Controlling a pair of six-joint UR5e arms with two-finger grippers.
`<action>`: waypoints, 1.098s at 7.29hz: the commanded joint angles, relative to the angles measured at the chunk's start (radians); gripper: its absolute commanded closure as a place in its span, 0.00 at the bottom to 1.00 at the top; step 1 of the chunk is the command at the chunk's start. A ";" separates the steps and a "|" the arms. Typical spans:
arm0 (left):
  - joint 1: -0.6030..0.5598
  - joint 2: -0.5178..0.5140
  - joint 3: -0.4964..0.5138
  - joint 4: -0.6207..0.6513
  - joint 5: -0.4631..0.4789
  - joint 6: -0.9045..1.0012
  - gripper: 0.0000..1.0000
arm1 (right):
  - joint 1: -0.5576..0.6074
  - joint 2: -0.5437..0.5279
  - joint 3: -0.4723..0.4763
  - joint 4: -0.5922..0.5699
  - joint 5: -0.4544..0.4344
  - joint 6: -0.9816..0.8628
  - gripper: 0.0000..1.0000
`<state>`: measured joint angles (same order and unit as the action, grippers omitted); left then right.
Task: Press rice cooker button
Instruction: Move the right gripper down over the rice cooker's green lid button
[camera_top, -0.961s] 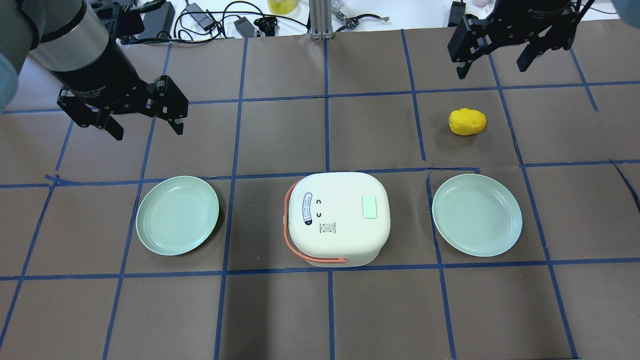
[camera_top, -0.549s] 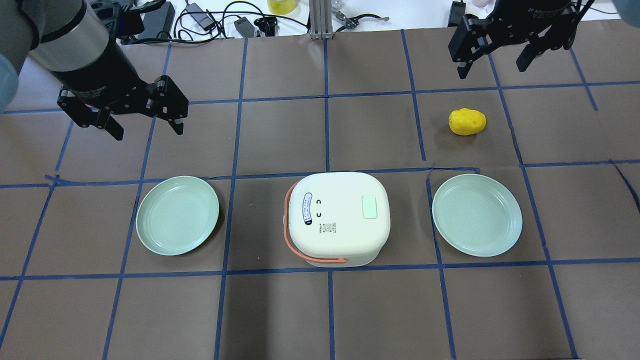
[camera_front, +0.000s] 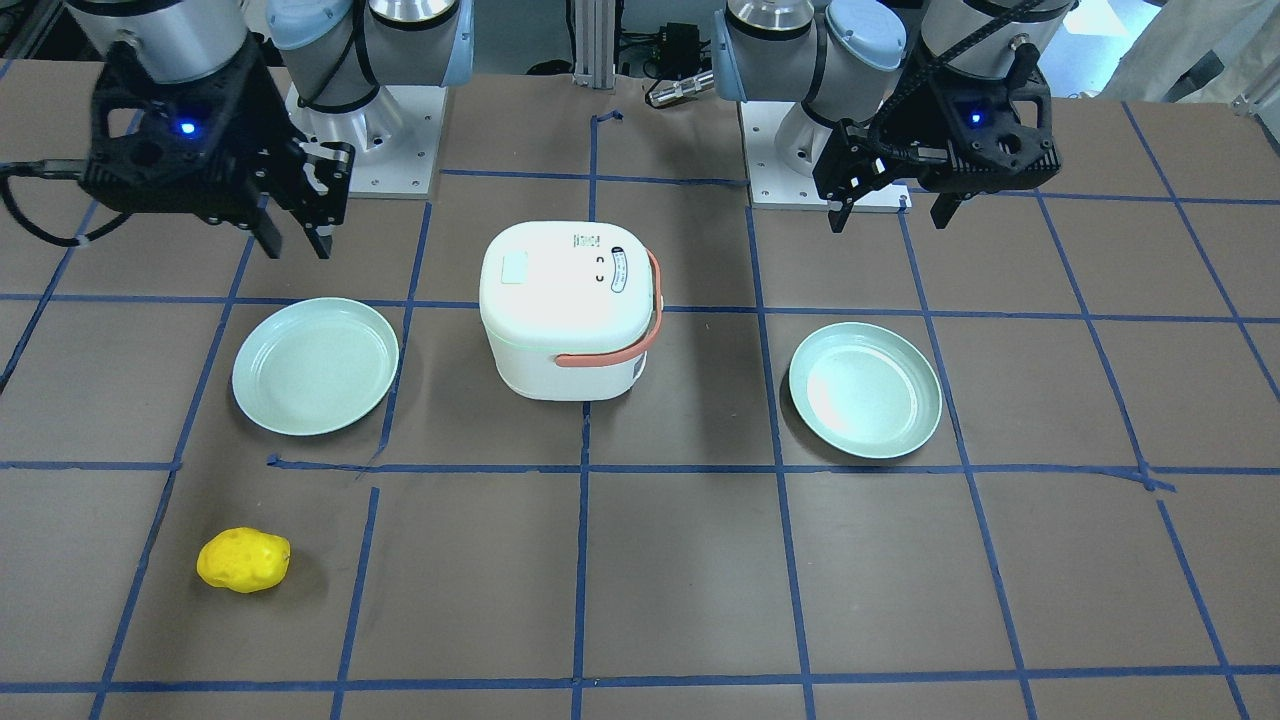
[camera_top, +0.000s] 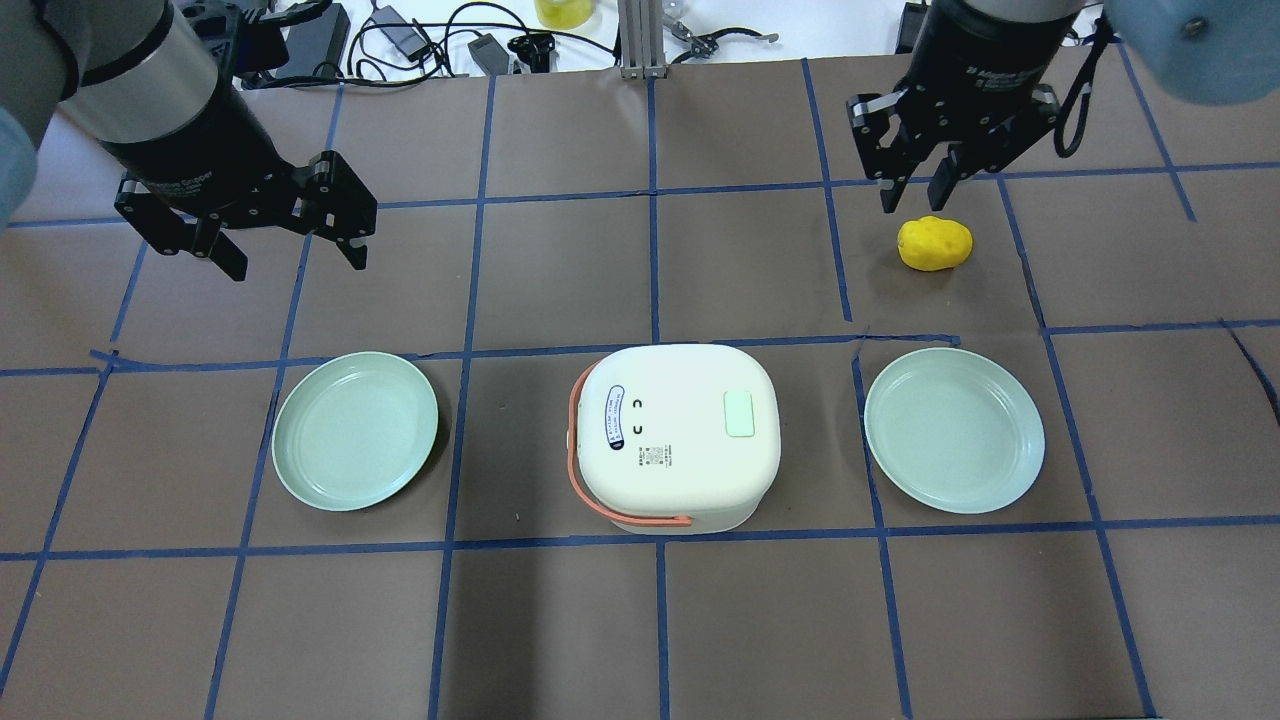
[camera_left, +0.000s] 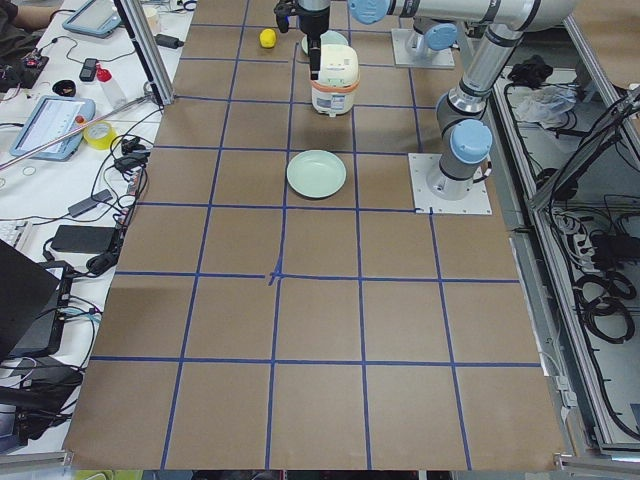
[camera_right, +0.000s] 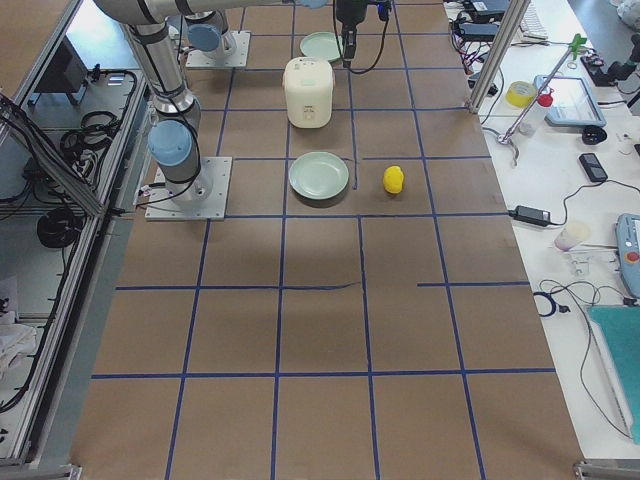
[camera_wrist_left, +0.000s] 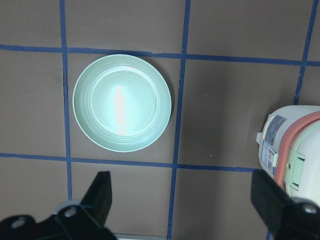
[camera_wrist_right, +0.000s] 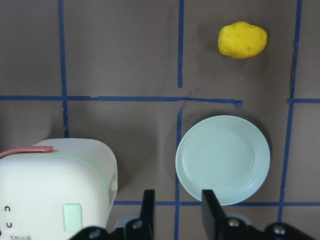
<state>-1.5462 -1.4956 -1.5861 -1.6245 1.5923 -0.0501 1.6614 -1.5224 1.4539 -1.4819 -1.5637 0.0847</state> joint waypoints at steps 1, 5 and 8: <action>0.000 0.000 0.000 0.000 0.000 0.001 0.00 | 0.102 0.001 0.101 -0.041 0.002 0.040 0.83; 0.000 0.000 0.000 0.000 0.000 -0.001 0.00 | 0.204 0.005 0.268 -0.259 0.008 0.150 0.84; 0.000 0.000 0.000 0.000 0.000 0.000 0.00 | 0.254 0.002 0.365 -0.354 0.008 0.201 0.84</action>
<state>-1.5463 -1.4956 -1.5861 -1.6245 1.5923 -0.0496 1.8978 -1.5181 1.7850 -1.8078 -1.5555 0.2719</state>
